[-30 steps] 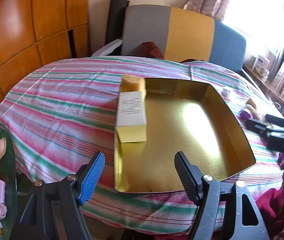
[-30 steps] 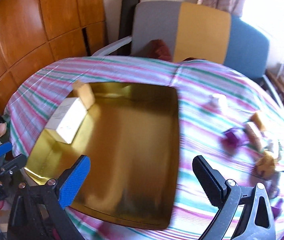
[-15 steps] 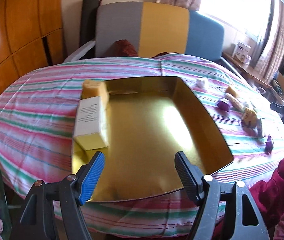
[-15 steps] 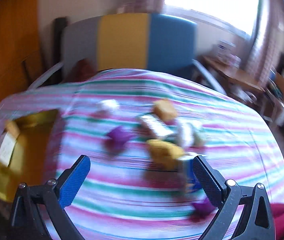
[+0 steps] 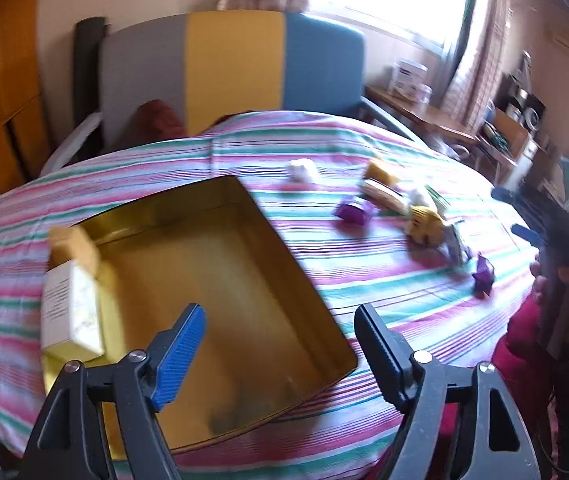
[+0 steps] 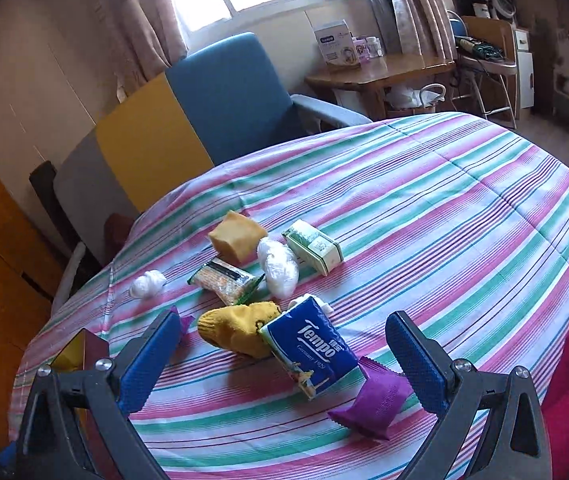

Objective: Organize objects
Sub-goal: 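Move the left gripper toward the purple wrapped candy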

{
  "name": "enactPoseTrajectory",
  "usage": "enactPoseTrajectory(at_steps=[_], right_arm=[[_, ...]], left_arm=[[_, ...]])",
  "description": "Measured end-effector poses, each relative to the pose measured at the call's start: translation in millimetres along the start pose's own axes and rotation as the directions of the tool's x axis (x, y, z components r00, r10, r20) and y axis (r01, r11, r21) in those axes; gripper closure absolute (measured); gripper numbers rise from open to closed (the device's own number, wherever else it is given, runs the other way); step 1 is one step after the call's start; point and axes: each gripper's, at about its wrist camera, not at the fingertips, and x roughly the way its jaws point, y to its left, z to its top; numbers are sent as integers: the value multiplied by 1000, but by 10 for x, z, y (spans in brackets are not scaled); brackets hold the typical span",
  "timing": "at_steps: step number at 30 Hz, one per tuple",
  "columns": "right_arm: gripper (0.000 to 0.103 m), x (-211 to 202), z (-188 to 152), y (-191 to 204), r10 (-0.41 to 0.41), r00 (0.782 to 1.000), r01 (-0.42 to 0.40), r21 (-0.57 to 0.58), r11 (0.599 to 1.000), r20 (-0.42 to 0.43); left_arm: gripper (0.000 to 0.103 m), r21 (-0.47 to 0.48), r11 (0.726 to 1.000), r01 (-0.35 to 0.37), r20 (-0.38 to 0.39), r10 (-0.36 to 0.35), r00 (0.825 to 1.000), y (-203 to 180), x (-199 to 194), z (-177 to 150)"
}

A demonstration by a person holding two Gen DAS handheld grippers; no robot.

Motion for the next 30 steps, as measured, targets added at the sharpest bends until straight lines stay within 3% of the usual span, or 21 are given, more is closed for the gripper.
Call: enactPoseTrajectory(at_steps=[5, 13, 22, 26, 30], right_arm=[[0, -2, 17, -109, 36, 999, -37, 65, 997, 14], [0, 16, 47, -349, 88, 996, -91, 208, 974, 20], [0, 1, 51, -417, 121, 992, -125, 251, 960, 34], [0, 1, 51, -514, 143, 989, -150, 304, 941, 44], [0, 22, 59, -533, 165, 985, -169, 317, 933, 39]], left_arm=[[25, 51, 998, 34, -73, -30, 997, -299, 225, 63], [26, 51, 993, 109, -196, -97, 976, -588, 559, 136], [27, -123, 976, 179, -256, -205, 945, -667, 1007, 553], [34, -188, 967, 172, -285, -222, 933, -706, 1336, 754], [40, -287, 945, 159, -330, -253, 909, -672, 1690, 871]])
